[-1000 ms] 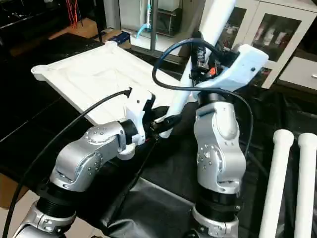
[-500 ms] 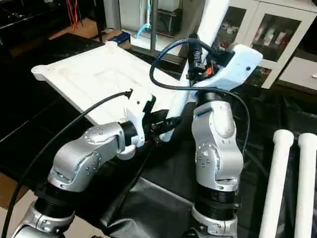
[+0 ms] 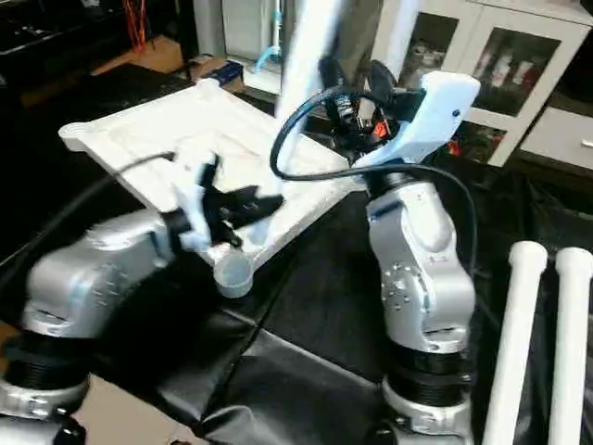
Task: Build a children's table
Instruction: Pick table leg
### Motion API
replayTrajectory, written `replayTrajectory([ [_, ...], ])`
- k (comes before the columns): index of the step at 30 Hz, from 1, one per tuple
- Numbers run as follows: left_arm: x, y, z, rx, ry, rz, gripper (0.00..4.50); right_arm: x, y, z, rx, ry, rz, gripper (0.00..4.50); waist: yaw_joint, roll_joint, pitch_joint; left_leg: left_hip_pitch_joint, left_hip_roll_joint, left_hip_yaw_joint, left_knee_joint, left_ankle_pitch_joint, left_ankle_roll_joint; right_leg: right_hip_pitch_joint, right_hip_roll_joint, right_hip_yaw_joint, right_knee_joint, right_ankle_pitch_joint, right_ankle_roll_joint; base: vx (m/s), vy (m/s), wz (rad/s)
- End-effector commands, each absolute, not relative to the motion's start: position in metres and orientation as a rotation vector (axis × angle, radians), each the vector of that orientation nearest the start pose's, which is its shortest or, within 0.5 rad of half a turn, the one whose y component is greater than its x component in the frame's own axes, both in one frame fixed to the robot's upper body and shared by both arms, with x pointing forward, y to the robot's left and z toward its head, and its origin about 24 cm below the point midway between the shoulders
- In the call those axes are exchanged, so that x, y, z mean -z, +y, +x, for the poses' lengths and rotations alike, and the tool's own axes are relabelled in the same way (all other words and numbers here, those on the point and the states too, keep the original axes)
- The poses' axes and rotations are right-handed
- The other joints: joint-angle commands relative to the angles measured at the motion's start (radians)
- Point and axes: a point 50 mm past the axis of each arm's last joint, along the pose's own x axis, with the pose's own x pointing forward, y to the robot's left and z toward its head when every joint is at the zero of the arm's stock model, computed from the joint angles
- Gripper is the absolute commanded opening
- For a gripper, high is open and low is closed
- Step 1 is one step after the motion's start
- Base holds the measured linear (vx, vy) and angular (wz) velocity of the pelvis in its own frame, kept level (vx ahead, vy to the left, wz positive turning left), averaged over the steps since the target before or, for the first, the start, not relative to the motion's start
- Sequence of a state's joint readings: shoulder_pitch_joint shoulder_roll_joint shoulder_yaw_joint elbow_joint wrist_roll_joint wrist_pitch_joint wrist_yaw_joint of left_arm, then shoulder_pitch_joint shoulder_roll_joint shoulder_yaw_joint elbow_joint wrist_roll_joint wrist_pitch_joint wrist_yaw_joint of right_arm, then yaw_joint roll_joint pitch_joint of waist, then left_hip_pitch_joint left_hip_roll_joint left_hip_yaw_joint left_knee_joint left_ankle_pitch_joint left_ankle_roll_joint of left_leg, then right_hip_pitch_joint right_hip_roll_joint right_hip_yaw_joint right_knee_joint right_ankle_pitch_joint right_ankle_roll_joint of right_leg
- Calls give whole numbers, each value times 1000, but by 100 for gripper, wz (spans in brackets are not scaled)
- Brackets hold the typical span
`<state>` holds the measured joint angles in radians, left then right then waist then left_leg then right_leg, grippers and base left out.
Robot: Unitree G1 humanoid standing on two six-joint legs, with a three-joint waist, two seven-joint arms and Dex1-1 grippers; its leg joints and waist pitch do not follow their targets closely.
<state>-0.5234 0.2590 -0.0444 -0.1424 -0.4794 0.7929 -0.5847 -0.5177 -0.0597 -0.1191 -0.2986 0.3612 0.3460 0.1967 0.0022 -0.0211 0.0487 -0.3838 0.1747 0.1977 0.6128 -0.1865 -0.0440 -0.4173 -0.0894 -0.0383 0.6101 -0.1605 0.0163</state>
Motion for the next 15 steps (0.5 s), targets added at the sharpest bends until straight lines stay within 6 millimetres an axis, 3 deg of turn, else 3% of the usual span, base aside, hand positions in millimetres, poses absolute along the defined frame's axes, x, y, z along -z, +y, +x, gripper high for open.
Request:
replayTrajectory([
  [1,-169,110,302,954,114,-119,143,-230,-131,299,-435,-515,127,349,2,-2,-67,21,33,-17,-71,-177,-17,48,-25,31,-59,-201,-144,0,0,0],
  [3,-173,130,300,941,138,-88,143,-234,-137,299,-515,-580,-91,351,6,-11,-66,21,34,-16,-70,-183,-15,48,-26,30,-60,-223,-138,0,0,0],
  [4,-175,145,298,936,167,-62,143,-238,-144,300,-550,-614,-299,351,9,-6,-66,21,35,-19,-69,-187,-20,47,-30,29,-57,-239,-140,0,0,0],
  [5,-177,154,296,938,193,-46,143,-242,-148,300,-577,-640,-458,351,9,-13,-66,20,35,-17,-67,-189,-22,47,-30,28,-58,-248,-139,0,0,0],
  [6,-179,160,295,941,210,-35,143,-246,-150,301,-602,-658,-564,351,7,-10,-61,19,33,-17,-67,-197,-21,46,-29,30,-59,-268,-141,0,0,0],
  [7,-179,161,295,942,211,-33,143,-247,-150,301,-605,-661,-578,351,3,-15,-60,19,33,-16,-66,-208,-14,44,-30,31,-60,-279,-149,0,0,0],
  [11,-183,167,293,949,256,-34,143,-268,-147,306,-566,-778,-861,351,7,-13,-62,22,37,-18,-65,-201,-4,41,-31,29,-54,-255,-184,0,0,0],
  [15,-182,161,289,979,284,-31,143,-277,-138,314,-523,-855,-1164,351,7,-13,-60,26,36,-16,-62,-224,-20,39,-26,28,-52,-234,-202,0,0,0],
])
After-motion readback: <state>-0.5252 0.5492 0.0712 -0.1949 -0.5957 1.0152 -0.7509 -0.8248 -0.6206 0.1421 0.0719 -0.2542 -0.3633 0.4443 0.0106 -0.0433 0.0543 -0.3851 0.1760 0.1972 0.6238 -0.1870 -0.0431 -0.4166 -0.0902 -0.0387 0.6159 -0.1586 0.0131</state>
